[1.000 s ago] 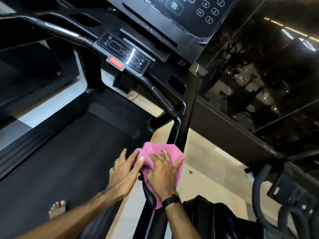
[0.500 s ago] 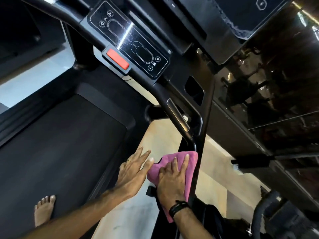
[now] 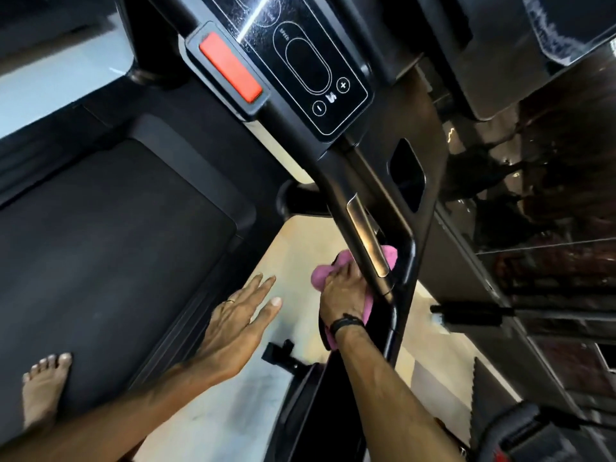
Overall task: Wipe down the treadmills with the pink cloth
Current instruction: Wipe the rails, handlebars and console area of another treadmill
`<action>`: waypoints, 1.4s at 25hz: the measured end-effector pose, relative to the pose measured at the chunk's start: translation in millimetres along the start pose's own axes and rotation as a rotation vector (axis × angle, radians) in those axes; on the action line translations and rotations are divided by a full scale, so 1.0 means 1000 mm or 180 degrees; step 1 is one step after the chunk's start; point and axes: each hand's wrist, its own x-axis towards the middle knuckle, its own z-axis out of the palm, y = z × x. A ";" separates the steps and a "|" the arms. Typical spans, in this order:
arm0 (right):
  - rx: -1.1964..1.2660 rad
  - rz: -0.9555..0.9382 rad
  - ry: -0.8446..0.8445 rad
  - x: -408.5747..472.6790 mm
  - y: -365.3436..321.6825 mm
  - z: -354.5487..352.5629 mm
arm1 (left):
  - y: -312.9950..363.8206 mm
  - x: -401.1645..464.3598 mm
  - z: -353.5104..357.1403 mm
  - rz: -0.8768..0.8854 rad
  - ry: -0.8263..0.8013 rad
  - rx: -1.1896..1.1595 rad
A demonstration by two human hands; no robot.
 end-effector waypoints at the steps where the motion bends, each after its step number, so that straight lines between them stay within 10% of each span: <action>1: -0.0199 -0.0143 -0.0146 -0.013 -0.006 0.002 | -0.001 -0.001 0.001 -0.0039 -0.0031 0.0047; 18: 0.0436 -0.1205 -0.0463 -0.136 -0.006 0.011 | 0.005 -0.052 0.008 -0.0238 -0.0486 0.0496; 35: 0.3238 0.0155 0.1788 -0.236 -0.013 0.045 | 0.069 -0.135 0.005 0.0696 -0.0312 0.1120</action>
